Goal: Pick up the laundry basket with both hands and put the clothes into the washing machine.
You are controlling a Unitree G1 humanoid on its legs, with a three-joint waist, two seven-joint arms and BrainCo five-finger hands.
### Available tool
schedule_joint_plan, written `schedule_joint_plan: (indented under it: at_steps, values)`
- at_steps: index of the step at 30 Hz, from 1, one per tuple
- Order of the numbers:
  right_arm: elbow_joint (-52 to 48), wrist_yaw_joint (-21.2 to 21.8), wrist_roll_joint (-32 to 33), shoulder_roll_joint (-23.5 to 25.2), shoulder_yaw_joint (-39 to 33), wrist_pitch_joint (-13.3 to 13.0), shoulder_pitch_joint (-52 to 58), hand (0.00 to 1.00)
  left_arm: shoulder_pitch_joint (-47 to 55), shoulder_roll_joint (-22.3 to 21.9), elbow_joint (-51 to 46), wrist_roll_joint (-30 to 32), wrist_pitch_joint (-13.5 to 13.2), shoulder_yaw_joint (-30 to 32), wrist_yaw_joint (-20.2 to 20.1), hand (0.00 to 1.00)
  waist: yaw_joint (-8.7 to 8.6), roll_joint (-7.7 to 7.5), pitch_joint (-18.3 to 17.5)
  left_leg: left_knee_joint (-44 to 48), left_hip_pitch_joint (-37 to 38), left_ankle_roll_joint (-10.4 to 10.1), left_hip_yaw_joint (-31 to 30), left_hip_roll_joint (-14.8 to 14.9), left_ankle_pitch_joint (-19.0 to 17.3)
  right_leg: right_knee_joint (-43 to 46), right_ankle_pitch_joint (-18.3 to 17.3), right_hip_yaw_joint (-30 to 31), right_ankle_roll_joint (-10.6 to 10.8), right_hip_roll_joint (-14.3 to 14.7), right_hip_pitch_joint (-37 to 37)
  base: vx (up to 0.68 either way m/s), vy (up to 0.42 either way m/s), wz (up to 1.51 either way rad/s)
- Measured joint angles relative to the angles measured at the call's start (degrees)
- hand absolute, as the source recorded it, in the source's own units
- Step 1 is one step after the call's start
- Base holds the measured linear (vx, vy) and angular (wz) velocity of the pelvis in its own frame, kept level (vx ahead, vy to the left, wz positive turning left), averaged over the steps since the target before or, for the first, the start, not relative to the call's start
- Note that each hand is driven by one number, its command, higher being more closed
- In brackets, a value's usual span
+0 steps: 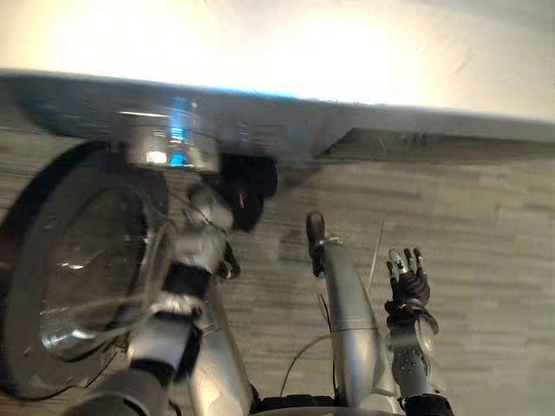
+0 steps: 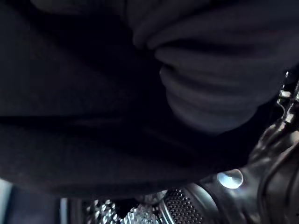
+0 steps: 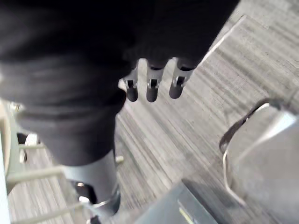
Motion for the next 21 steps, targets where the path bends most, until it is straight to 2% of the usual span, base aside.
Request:
schedule_joint_plan:
  at_steps: [4,8,9,10,12,15,16,18,19,21]
  values:
    - [0.48,0.05,0.72,1.16,0.47,-1.21,0.05,0.0,-15.75,7.43,6.86,-5.95,1.04,-1.15,-0.13,1.0,-1.31,-0.23,1.06,3.06,-5.55,1.09,0.78,1.1,-0.62,0.71,1.43,1.41,1.1,0.88,-5.43,-0.02,0.052,-0.31]
    - [2.36,0.16,1.97,1.15,-0.19,-1.99,0.09,0.0,-29.98,12.92,8.46,-10.18,1.16,-5.08,-0.38,1.0,-1.37,-0.24,1.04,4.27,-6.07,1.42,1.58,1.6,-1.21,0.96,2.02,2.12,1.54,1.05,-6.24,-0.02,0.054,-0.1]
    - [2.68,0.19,2.22,1.14,-0.4,-2.04,0.11,0.0,-32.65,14.15,8.47,-11.14,0.23,-5.55,-0.41,1.0,-1.41,-0.24,1.04,4.28,-6.07,1.45,1.8,1.6,-1.22,0.87,2.16,2.32,1.65,1.05,-6.39,-0.02,0.051,-0.11]
    - [3.05,0.25,2.41,1.11,-0.6,-2.03,0.06,0.0,-33.18,14.57,7.92,-12.09,-4.51,-5.34,-1.24,1.0,-1.82,-0.35,0.98,4.26,-6.54,1.49,1.91,1.79,-1.22,0.37,2.51,2.29,1.69,1.07,-6.76,-0.02,0.056,-0.08]
    - [3.38,0.66,2.95,0.96,-1.88,-2.26,0.34,0.0,-33.58,15.29,8.63,-13.22,-4.39,-7.55,-0.45,1.0,-1.78,-0.36,0.97,4.22,-6.51,1.5,2.11,1.76,-1.21,0.06,2.87,2.34,1.49,0.96,-6.72,-0.01,0.063,-0.04]
    - [4.11,1.31,3.89,0.44,-2.9,-2.35,0.86,0.0,-33.74,16.9,8.63,-13.84,-5.13,-11.79,3.6,1.0,-1.64,-0.35,0.97,4.27,-6.47,1.53,2.36,1.54,-1.19,0.36,3.0,2.53,1.33,0.74,-7.0,0.01,0.045,0.01]
    - [3.9,1.27,3.88,0.41,-3.22,-2.35,1.2,0.0,-33.74,17.21,8.62,-11.86,-5.91,-13.09,6.73,1.0,-1.36,-0.37,0.96,4.36,-6.48,1.54,2.36,1.49,-1.19,0.69,3.0,2.51,1.32,0.69,-7.17,0.0,0.0,0.0]
    - [2.29,1.33,3.88,-0.13,-4.75,-2.46,1.91,0.0,-33.74,18.31,8.62,-2.23,-6.69,-16.52,14.21,1.0,-0.95,-0.45,0.91,4.65,-6.57,1.52,2.3,1.53,-1.21,1.37,2.9,2.25,1.13,0.6,-7.69,0.0,0.0,0.0]
    - [1.88,1.43,3.91,-0.64,-4.85,-2.71,1.95,0.0,-33.74,18.73,8.6,1.42,-6.6,-17.34,16.49,1.0,-0.98,-0.46,0.91,4.67,-6.64,1.52,2.23,1.54,-1.21,1.36,2.89,2.18,1.13,0.6,-7.71,0.0,0.0,0.0]
    - [0.92,2.05,3.93,-3.1,-4.92,-4.39,2.38,0.0,-33.74,19.04,8.5,15.5,-4.84,-18.1,24.77,1.0,-1.07,-0.47,0.88,4.74,-6.94,1.51,2.12,1.61,-1.24,1.22,2.64,2.04,0.69,0.58,-7.84,0.02,0.033,-0.01]
